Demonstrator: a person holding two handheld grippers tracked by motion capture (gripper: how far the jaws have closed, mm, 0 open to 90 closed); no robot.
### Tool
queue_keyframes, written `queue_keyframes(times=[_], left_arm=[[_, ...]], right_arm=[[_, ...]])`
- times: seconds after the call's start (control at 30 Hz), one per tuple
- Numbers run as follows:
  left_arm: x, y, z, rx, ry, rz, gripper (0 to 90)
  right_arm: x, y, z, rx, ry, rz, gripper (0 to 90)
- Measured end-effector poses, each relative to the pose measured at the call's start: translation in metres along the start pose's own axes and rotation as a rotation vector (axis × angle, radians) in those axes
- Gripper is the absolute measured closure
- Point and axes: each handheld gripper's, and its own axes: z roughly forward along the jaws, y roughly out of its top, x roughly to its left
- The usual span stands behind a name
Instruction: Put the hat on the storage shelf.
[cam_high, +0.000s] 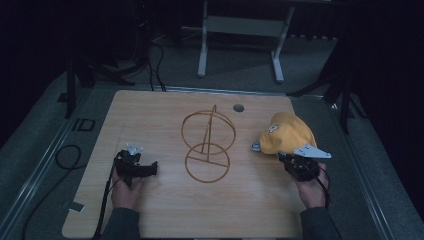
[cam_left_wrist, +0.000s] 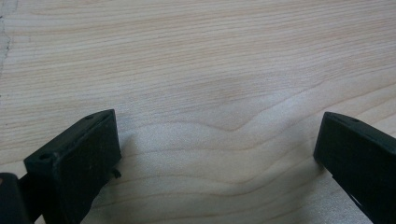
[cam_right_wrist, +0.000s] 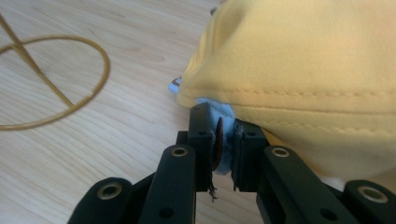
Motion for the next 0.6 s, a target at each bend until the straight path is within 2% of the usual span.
queue_keyframes(times=[0.37, 0.6], left_arm=[[0.0, 0.0, 0.0, -0.001, 0.0, 0.0, 0.4], [0.0, 0.0, 0.0, -0.001, 0.0, 0.0, 0.4]], right_arm=[[0.005, 0.025, -0.024, -0.074, 0.052, -0.032, 80.7], [0.013, 0.038, -0.041, -0.135, 0.114, -0.035, 80.7]])
